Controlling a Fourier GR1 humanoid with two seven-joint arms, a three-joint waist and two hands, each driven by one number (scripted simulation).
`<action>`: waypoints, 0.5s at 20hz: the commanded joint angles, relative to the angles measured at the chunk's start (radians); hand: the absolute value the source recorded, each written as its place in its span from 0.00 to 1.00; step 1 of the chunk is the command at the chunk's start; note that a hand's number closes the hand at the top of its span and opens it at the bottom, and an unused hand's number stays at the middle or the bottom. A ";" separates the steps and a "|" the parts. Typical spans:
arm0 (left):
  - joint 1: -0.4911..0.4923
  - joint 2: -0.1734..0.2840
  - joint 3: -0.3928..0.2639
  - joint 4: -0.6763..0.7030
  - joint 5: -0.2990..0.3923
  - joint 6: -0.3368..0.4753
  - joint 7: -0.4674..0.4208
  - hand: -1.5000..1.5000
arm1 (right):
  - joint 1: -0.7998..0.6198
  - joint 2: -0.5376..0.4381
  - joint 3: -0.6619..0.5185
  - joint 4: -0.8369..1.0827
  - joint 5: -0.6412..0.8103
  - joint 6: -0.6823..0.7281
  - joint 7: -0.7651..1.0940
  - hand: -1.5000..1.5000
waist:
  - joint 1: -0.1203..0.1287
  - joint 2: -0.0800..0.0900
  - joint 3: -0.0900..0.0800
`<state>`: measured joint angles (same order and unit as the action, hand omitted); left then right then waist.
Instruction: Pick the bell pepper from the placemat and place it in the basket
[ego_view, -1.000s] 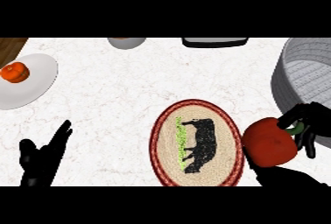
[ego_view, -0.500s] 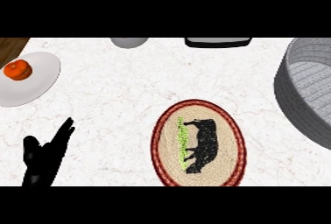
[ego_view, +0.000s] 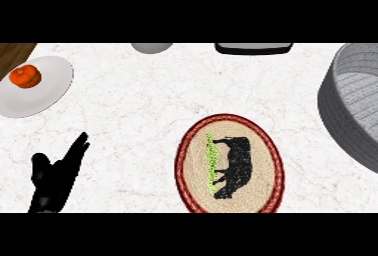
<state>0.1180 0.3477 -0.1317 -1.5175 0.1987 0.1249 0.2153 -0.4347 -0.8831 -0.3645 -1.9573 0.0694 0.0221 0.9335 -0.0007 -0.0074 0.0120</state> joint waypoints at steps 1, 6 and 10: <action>0.009 -0.028 -0.012 0.103 0.000 -0.001 0.044 0.50 | 0.052 0.002 -0.022 0.134 0.022 0.036 -0.141 1.00 | 0.001 0.014 -0.011; -0.001 -0.029 0.001 0.094 0.008 -0.017 0.057 0.50 | 0.031 -0.003 -0.046 0.299 0.018 0.058 -0.278 1.00 | 0.009 0.013 -0.011; 0.017 -0.026 -0.011 0.059 -0.016 -0.016 0.062 0.50 | -0.060 -0.003 -0.037 0.477 0.015 0.053 -0.340 1.00 | 0.025 0.014 -0.012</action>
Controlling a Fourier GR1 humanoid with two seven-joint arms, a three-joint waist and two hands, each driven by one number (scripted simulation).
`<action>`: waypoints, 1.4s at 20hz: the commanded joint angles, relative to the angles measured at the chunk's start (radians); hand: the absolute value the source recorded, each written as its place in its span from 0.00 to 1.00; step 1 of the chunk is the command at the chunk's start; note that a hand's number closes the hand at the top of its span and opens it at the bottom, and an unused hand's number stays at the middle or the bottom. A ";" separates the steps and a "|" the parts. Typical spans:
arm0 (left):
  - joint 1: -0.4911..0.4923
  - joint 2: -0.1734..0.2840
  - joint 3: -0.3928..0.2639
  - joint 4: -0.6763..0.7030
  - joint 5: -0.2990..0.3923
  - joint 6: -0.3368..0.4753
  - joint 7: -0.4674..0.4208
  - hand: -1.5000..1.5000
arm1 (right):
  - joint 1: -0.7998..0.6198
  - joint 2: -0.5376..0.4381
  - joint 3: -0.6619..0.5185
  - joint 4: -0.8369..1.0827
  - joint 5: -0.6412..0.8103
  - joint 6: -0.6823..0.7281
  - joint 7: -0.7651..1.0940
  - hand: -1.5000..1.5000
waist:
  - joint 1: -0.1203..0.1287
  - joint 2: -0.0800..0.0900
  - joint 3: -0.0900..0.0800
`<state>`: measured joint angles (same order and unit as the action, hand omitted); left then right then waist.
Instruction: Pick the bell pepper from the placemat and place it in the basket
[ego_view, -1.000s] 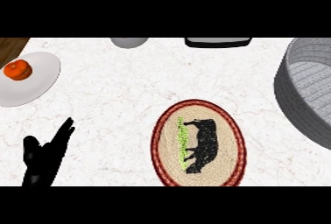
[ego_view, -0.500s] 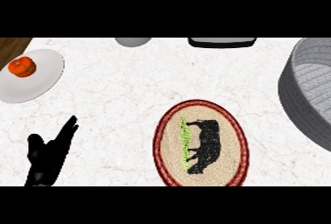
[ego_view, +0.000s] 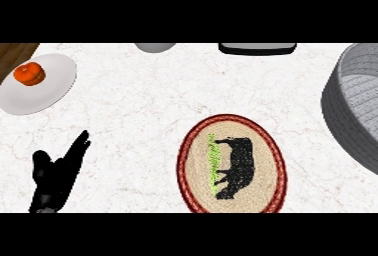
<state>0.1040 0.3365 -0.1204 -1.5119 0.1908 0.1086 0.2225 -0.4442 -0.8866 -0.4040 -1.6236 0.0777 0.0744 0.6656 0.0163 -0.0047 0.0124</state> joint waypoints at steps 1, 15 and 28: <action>0.029 -0.045 -0.048 0.023 -0.021 0.027 0.079 0.50 | -0.014 0.056 -0.008 0.139 -0.015 -0.016 -0.102 1.00 | 0.000 0.010 -0.011; 0.039 -0.063 -0.018 0.094 -0.036 0.005 0.031 0.50 | 0.004 0.037 -0.032 0.454 0.094 -0.083 -0.300 1.00 | -0.007 0.015 -0.013; 0.034 -0.056 0.017 0.120 -0.044 -0.024 0.018 0.50 | -0.006 -0.062 -0.056 0.678 0.135 -0.030 -0.601 0.00 | -0.010 0.009 -0.012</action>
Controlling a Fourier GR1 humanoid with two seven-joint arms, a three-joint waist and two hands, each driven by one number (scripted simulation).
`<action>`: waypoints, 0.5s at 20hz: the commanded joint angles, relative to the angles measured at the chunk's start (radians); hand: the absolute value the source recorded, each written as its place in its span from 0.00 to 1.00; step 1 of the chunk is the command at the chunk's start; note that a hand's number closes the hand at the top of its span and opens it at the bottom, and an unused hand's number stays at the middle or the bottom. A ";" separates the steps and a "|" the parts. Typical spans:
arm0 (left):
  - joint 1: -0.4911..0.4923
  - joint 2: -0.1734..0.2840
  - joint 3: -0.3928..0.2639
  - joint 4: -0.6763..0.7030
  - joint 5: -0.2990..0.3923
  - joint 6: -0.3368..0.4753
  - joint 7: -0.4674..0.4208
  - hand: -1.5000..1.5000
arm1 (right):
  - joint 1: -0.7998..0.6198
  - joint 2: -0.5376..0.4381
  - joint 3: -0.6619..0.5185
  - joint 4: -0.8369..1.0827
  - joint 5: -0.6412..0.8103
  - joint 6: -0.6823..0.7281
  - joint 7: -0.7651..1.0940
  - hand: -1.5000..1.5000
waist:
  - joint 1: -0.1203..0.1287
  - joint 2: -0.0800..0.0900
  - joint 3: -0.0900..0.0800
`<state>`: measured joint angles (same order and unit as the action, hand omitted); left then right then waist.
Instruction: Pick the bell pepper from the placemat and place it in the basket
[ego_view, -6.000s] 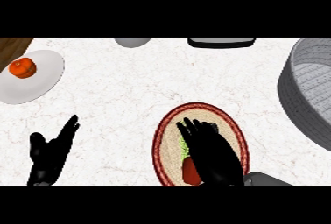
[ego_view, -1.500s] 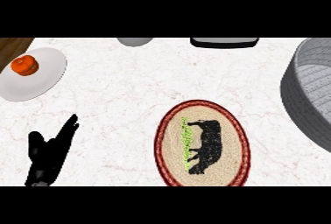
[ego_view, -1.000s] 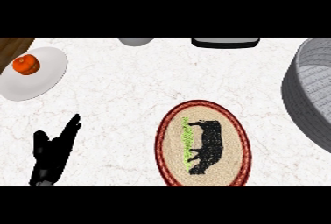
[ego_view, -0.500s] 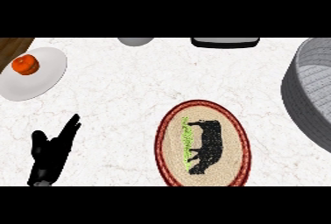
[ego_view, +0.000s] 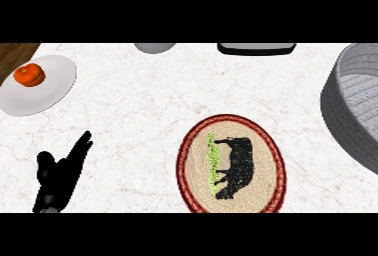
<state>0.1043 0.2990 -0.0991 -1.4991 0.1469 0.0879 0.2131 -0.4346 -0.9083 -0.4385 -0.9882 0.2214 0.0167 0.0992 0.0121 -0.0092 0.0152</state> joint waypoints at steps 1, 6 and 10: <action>-0.024 -0.041 -0.017 0.093 -0.005 0.020 0.087 0.50 | 0.004 -0.005 -0.022 0.057 -0.004 -0.004 -0.086 0.00 | -0.011 0.013 -0.014; 0.045 -0.023 -0.005 0.068 0.005 -0.014 0.055 0.50 | -0.059 -0.049 -0.128 0.136 -0.084 -0.001 -0.061 0.00 | -0.003 0.013 -0.014; 0.037 -0.028 0.018 0.116 -0.003 -0.005 0.032 0.50 | 0.000 -0.119 -0.223 0.205 -0.135 0.035 -0.089 0.00 | -0.025 0.012 -0.015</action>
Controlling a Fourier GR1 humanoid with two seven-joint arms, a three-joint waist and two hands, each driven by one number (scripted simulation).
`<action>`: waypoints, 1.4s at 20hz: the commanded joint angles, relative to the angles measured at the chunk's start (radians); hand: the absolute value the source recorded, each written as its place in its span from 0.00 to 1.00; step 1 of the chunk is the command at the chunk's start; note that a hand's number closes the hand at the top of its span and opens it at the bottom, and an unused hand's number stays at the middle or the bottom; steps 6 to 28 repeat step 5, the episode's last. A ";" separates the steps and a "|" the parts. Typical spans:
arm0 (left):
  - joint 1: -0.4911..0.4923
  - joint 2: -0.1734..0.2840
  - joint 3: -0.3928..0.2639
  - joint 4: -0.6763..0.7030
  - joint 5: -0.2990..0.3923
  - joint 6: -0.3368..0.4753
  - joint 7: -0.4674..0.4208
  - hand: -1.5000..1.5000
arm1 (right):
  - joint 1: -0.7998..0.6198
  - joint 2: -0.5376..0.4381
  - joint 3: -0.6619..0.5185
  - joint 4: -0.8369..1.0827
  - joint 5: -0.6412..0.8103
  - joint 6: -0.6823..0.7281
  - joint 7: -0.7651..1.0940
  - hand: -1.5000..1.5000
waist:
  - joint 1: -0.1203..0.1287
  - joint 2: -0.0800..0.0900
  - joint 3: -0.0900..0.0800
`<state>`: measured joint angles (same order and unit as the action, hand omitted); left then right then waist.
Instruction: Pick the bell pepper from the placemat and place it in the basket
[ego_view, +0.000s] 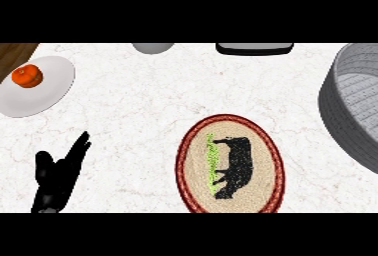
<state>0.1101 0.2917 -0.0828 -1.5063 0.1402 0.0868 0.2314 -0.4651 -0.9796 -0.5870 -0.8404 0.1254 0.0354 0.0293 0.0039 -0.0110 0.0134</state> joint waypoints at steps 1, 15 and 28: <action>0.028 -0.007 0.000 0.047 0.013 -0.010 0.053 0.50 | 0.016 -0.066 -0.084 0.123 -0.024 -0.013 -0.056 0.00 | 0.001 0.015 -0.012; 0.063 -0.002 0.011 0.032 0.019 -0.021 0.047 0.50 | 0.104 -0.136 -0.160 0.162 -0.076 0.078 -0.064 0.00 | -0.015 0.010 -0.012; 0.063 -0.002 0.011 0.032 0.019 -0.021 0.047 0.50 | 0.104 -0.136 -0.160 0.162 -0.076 0.078 -0.064 0.00 | -0.015 0.010 -0.012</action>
